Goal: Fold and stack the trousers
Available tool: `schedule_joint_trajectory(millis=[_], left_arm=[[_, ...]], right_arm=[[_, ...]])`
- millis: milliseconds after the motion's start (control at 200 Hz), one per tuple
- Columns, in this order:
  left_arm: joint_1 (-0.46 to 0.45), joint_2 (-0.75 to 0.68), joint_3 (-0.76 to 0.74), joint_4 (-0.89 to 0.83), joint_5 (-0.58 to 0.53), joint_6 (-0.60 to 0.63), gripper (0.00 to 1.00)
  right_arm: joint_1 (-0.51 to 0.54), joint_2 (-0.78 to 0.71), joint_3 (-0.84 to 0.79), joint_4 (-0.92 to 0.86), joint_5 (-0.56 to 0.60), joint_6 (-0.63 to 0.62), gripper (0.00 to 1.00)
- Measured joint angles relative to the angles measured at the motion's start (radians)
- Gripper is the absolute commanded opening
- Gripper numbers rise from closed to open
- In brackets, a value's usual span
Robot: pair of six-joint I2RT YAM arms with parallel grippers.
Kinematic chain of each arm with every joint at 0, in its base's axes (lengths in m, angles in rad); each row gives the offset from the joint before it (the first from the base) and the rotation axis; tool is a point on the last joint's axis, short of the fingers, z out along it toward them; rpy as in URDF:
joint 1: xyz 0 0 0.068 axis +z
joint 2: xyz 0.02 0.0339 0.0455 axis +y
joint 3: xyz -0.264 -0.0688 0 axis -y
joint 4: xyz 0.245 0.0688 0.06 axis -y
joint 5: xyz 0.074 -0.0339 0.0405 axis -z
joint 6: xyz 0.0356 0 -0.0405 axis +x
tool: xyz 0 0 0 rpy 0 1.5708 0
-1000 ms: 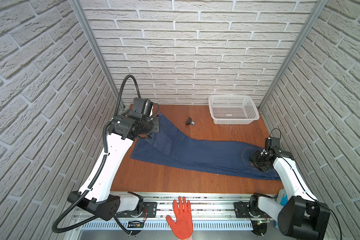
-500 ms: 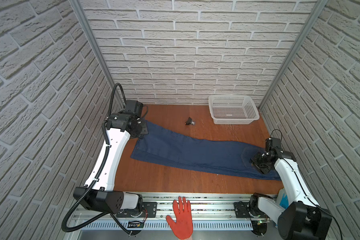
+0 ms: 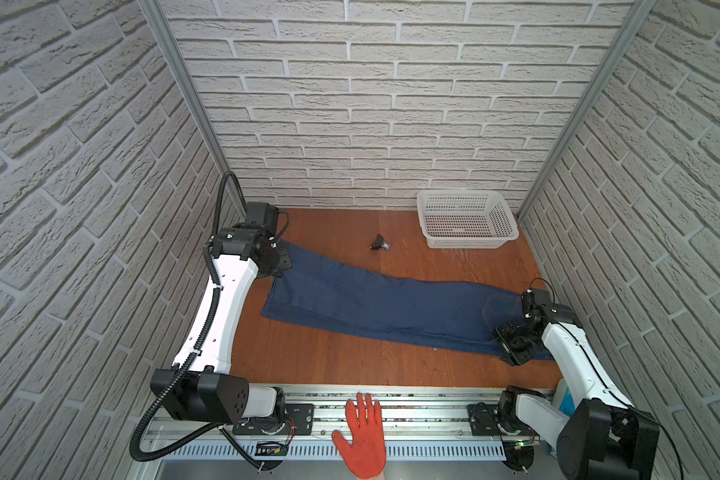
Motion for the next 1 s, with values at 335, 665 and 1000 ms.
schedule_joint_trajectory(millis=[335,665,1000], left_arm=[[0.018,0.0,-0.009,0.016,0.013,0.023,0.0],[0.042,0.0,-0.013,0.023,0.026,0.043,0.0],[0.056,0.0,-0.018,0.039,0.038,0.045,0.0]], right_arm=[[0.001,0.076,-0.011,0.113,0.006,0.095,0.48],[0.001,0.117,-0.043,0.187,0.039,0.154,0.27],[0.002,0.134,-0.055,0.213,0.051,0.164,0.05]])
